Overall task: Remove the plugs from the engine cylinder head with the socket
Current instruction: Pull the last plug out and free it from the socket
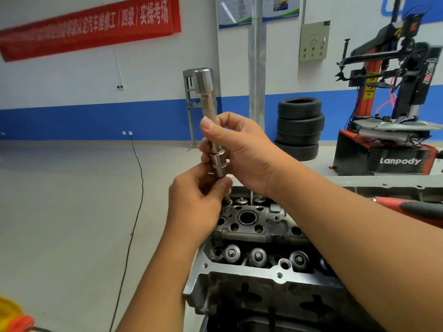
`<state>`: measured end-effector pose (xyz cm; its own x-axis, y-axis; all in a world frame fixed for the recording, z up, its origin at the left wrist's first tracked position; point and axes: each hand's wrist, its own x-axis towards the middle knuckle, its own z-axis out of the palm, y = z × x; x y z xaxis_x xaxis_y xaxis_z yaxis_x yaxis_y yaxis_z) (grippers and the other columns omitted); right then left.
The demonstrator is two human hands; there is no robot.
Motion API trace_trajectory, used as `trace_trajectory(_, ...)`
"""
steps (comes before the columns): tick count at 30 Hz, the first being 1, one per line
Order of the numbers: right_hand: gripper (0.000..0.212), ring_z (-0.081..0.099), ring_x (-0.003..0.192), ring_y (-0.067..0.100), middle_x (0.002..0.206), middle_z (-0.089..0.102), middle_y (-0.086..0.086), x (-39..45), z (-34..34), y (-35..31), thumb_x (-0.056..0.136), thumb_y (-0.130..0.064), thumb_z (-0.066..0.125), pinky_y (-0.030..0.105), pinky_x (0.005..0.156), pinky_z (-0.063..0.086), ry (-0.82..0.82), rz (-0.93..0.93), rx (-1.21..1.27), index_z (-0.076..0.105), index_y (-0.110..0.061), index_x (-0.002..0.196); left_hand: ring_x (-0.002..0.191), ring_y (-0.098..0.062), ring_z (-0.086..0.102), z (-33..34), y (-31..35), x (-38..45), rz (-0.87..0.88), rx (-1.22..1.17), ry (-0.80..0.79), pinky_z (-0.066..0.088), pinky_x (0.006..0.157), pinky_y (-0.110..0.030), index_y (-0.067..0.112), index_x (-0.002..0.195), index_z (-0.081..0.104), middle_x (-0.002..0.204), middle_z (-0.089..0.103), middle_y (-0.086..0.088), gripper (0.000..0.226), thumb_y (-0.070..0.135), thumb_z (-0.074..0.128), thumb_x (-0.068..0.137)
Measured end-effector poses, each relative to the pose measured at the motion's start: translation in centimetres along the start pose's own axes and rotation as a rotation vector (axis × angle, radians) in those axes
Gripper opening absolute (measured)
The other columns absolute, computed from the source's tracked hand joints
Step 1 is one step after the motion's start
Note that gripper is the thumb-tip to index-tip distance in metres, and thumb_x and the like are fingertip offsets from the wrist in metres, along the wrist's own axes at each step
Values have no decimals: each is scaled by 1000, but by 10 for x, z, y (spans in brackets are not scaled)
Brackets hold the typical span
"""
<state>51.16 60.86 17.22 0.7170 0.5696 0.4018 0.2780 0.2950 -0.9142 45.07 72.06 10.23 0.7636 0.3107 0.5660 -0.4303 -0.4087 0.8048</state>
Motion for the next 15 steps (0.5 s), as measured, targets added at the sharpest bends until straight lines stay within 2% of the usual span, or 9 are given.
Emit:
trace_trajectory(3, 22, 67, 72, 23, 82, 74, 7, 0, 0, -1, 97, -33, 70, 43, 75, 55, 23, -13, -3, 60, -15, 91, 74, -6, 75, 1, 1, 0, 21, 34, 62, 59, 76, -31, 39, 95, 76, 77, 78, 14, 19, 24, 85, 86)
trace_trajectory(5, 26, 67, 76, 25, 90, 76, 9, 1, 0, -2, 100, -38, 65, 47, 82, 55, 31, -3, -13, 63, -13, 93, 77, -7, 75, -1, 0, 3, 19, 27, 23, 61, 80, -34, 42, 98, 74, 79, 78, 13, 23, 21, 80, 91)
trace_trajectory(7, 29, 68, 77, 25, 92, 76, 10, 1, 1, -2, 103, -40, 61, 41, 78, 56, 29, 10, -17, 66, -13, 95, 84, -8, 76, -2, 0, 5, 10, -6, -44, 61, 87, -38, 40, 102, 74, 87, 80, 12, 30, 10, 74, 95)
trace_trajectory(9, 29, 67, 75, 24, 88, 75, 10, 1, 3, -2, 103, -41, 59, 36, 73, 58, 20, 24, -6, 67, -14, 96, 87, -9, 76, -3, -1, 5, 18, -19, -44, 60, 88, -37, 38, 101, 74, 89, 80, 12, 36, 2, 73, 94)
trace_trajectory(13, 23, 69, 73, 26, 85, 75, 11, 1, 2, -1, 99, -35, 68, 41, 72, 59, 43, 19, 32, 60, -14, 94, 76, -4, 75, 0, -1, 1, 47, 8, 54, 59, 76, -26, 42, 98, 74, 80, 78, 16, 33, 13, 85, 86)
trace_trajectory(15, 23, 69, 73, 25, 87, 75, 11, 0, 1, -1, 99, -33, 69, 40, 70, 60, 47, 8, 19, 59, -13, 95, 77, -5, 75, 1, -2, 1, 57, 4, 61, 58, 74, -25, 42, 99, 74, 81, 78, 15, 30, 17, 84, 87)
